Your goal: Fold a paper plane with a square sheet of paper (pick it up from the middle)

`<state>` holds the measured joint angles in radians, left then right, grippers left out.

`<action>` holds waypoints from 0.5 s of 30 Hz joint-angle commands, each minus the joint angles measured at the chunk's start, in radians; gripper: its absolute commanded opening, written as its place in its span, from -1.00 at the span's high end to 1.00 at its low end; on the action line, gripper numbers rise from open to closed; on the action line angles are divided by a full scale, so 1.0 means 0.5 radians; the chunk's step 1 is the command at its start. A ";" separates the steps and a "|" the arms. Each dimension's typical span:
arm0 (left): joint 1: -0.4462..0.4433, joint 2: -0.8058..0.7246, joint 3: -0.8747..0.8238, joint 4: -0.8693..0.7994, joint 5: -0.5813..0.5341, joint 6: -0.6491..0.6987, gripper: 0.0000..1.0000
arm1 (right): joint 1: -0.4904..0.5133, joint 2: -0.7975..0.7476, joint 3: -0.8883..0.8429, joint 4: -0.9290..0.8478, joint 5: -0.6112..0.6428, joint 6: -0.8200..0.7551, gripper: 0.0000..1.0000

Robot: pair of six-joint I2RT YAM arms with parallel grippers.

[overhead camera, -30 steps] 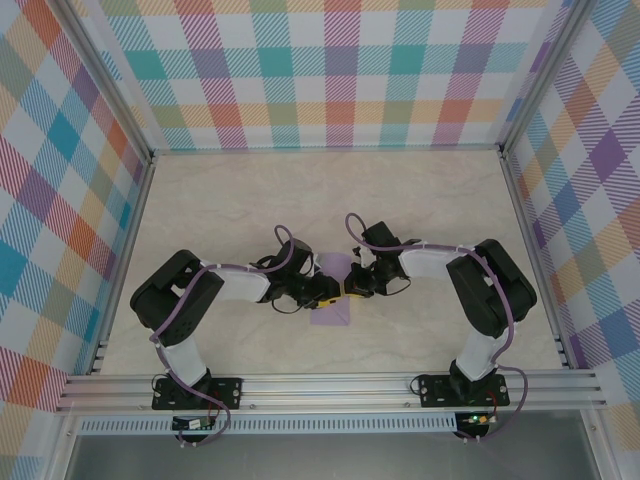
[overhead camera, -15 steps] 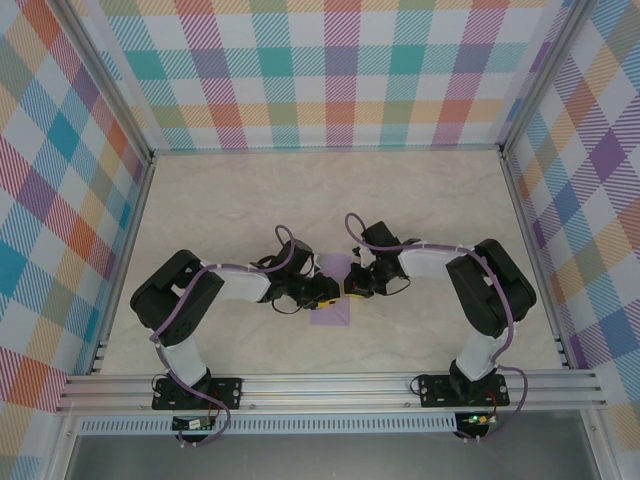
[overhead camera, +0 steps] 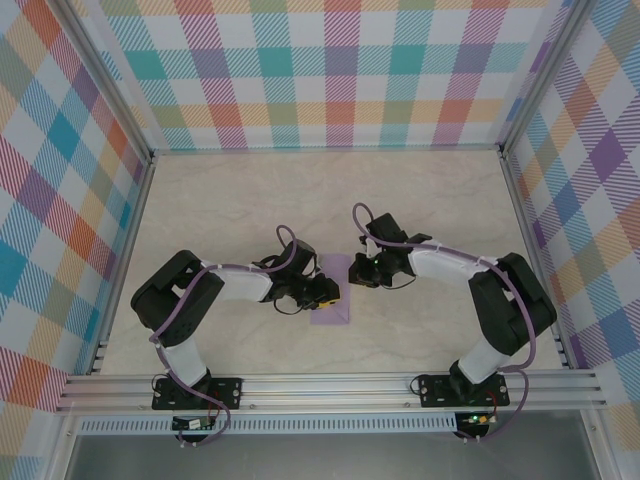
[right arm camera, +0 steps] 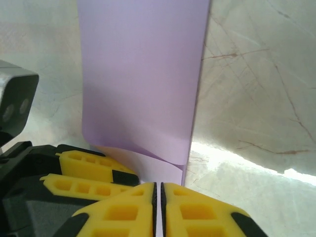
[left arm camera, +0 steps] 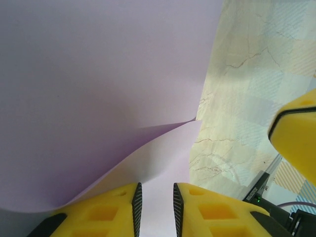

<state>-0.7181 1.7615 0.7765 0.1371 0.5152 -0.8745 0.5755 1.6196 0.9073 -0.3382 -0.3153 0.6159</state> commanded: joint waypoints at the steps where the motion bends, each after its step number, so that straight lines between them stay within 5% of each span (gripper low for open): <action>1: -0.008 0.094 -0.048 -0.277 -0.184 -0.021 0.51 | 0.021 0.043 0.011 0.013 -0.124 0.008 0.86; 15: -0.017 -0.001 -0.021 -0.270 -0.139 0.012 0.60 | 0.052 0.303 0.023 0.027 -0.171 -0.051 0.98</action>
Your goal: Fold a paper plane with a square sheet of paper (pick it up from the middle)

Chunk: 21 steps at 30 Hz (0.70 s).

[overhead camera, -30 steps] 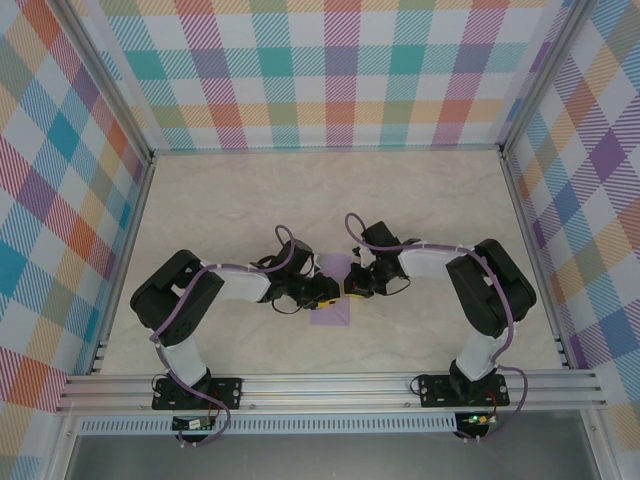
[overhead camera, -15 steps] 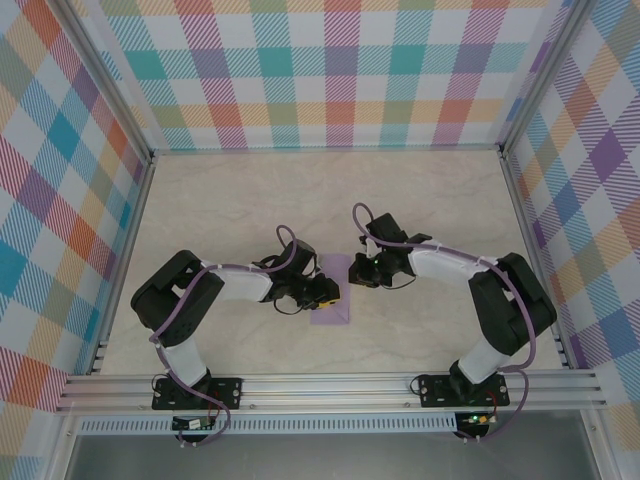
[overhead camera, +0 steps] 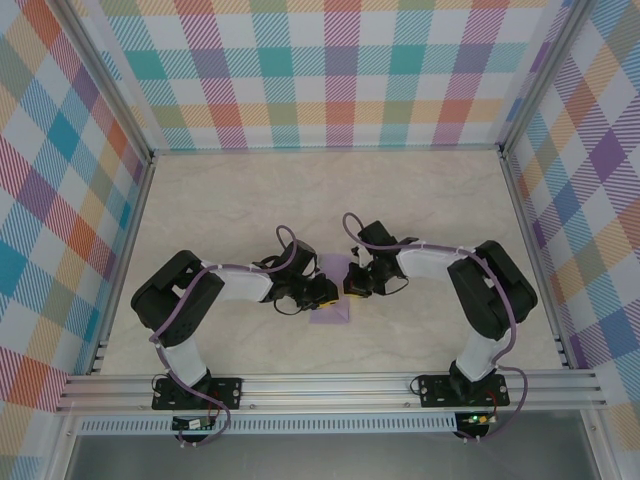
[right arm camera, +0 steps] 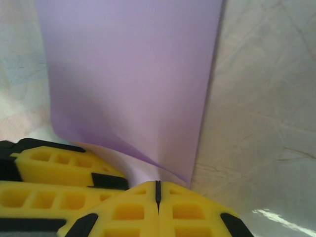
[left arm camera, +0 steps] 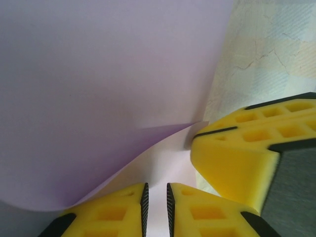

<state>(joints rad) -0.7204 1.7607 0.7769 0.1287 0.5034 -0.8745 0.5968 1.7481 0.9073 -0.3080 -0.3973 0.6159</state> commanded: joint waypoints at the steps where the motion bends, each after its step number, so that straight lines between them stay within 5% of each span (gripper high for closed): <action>1: -0.012 -0.020 -0.010 -0.237 -0.101 0.021 0.60 | 0.009 0.062 0.018 -0.044 0.007 -0.061 0.98; 8: -0.012 -0.164 0.141 -0.251 -0.164 0.113 0.58 | 0.009 0.115 -0.014 -0.117 0.101 -0.162 0.99; 21: -0.008 0.011 0.220 -0.329 -0.290 0.148 0.60 | 0.009 0.176 -0.002 -0.129 0.117 -0.182 0.99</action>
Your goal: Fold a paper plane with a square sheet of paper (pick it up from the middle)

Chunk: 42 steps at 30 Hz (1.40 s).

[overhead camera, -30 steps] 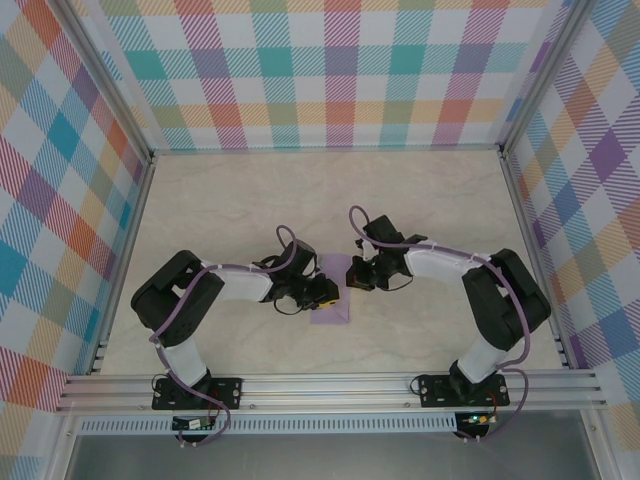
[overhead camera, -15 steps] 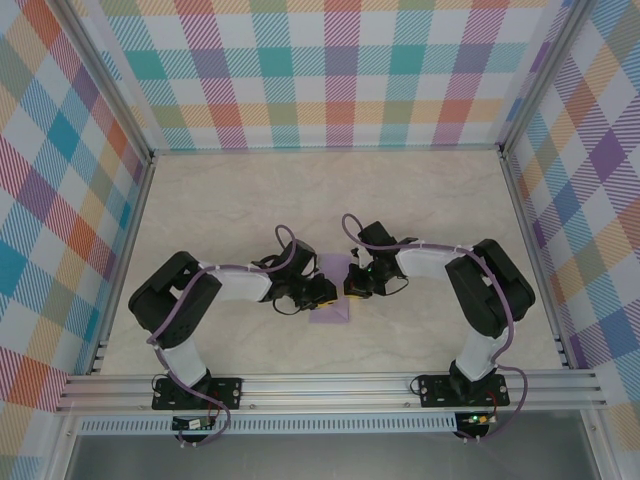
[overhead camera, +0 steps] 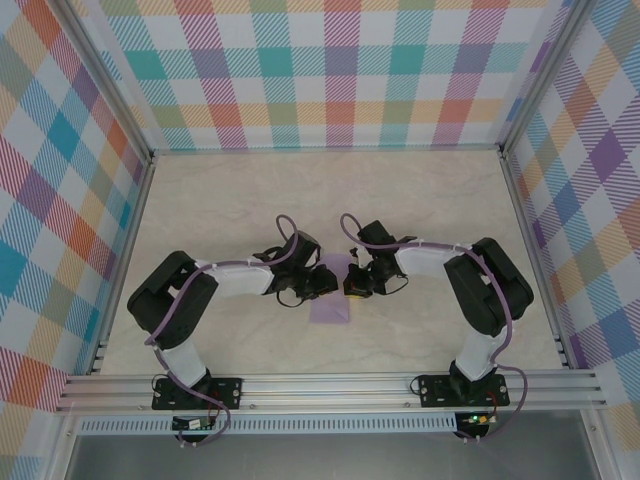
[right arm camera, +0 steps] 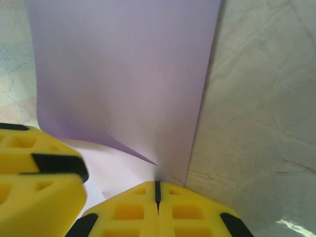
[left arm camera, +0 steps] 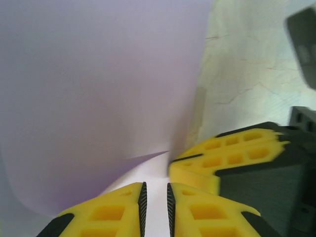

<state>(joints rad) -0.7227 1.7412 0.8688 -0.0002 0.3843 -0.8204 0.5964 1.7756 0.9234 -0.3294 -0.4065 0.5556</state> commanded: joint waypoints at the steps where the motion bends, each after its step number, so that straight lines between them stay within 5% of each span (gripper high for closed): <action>1: -0.006 0.059 0.036 -0.075 -0.059 0.043 0.60 | 0.010 0.121 -0.035 -0.090 0.140 -0.066 0.99; 22: 0.304 -0.046 0.057 -0.345 -0.205 0.307 0.63 | 0.010 0.147 -0.058 -0.194 0.264 -0.191 1.00; 29: 0.240 -0.258 -0.014 -0.116 0.118 0.232 0.65 | 0.010 0.124 -0.049 -0.194 0.235 -0.173 1.00; 42: 0.090 0.021 -0.051 0.003 0.131 0.140 0.88 | 0.010 0.040 -0.016 -0.180 0.143 -0.141 1.00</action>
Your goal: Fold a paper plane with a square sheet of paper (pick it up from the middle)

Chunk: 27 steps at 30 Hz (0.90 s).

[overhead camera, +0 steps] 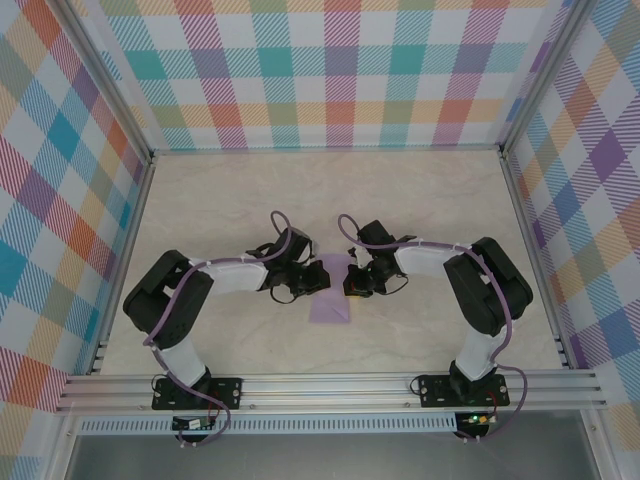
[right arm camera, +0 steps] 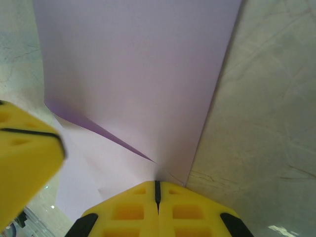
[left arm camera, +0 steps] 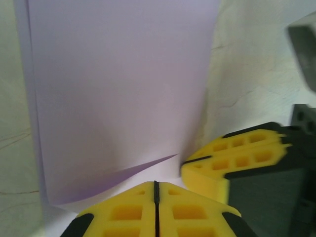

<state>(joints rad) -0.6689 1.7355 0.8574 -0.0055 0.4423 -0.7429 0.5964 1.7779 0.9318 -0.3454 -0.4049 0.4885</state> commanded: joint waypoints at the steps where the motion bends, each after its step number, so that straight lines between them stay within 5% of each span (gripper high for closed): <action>1: -0.018 0.041 -0.028 0.001 0.002 -0.012 0.89 | 0.010 0.025 -0.029 -0.144 0.134 -0.007 1.00; 14: -0.046 0.097 -0.090 -0.146 -0.137 -0.011 0.96 | 0.067 -0.272 0.031 -0.078 -0.093 0.069 1.00; 27: -0.056 0.107 -0.086 -0.201 -0.239 -0.033 0.98 | 0.292 -0.173 0.001 -0.002 -0.054 0.224 1.00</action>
<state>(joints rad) -0.6811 1.7584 0.8421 -0.0116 0.3996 -0.7475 0.7372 1.6585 0.9291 -0.3550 -0.4248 0.5758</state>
